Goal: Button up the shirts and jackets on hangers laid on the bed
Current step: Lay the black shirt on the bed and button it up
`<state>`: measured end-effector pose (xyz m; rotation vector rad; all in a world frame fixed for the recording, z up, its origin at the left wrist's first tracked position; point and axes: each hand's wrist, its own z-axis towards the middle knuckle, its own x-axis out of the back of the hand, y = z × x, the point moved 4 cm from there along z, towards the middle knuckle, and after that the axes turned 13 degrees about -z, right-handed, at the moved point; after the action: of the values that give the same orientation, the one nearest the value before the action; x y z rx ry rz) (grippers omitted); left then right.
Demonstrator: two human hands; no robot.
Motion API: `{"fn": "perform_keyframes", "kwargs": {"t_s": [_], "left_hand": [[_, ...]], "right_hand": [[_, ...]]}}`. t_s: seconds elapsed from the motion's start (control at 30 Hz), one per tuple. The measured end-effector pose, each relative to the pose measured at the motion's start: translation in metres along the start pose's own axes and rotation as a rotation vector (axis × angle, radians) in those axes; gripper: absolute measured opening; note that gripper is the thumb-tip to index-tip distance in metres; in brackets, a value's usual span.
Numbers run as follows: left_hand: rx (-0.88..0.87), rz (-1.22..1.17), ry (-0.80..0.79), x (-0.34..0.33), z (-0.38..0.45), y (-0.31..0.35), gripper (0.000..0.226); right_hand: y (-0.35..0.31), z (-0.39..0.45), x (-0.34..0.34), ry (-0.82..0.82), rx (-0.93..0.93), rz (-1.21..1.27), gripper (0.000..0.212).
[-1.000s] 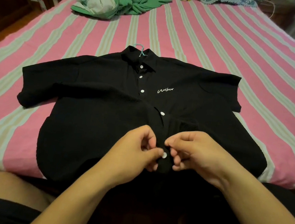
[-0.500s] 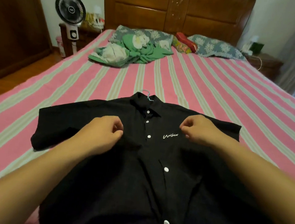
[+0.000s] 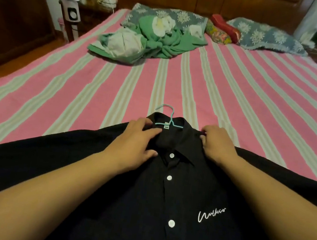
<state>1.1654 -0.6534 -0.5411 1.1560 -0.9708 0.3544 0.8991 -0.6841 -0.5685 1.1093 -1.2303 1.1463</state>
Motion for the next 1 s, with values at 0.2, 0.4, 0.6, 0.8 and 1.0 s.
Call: {"fn": "perform_keyframes", "kwargs": {"t_s": [0.2,0.4,0.6,0.8,1.0], "left_hand": [[-0.154,0.147,0.152,0.049,-0.037,0.046,0.032],[-0.461,0.146,0.423,0.194,-0.097,0.191,0.026],[-0.563,0.107,0.554,0.362,-0.137,0.305,0.012],[-0.359,0.205,0.311,0.492,-0.191,0.348,0.067],[-0.522,0.659,0.4,0.6,-0.231,0.389,0.045]], "right_hand": [[0.01,-0.05,0.079,0.001,0.063,0.213,0.021],[0.009,-0.115,0.297,0.247,0.075,0.227,0.021],[-0.049,-0.172,0.564,0.52,0.143,0.282,0.03],[-0.097,-0.185,0.7,0.635,0.223,0.255,0.025],[-0.141,-0.17,0.752,0.577,0.425,0.417,0.023]]}}
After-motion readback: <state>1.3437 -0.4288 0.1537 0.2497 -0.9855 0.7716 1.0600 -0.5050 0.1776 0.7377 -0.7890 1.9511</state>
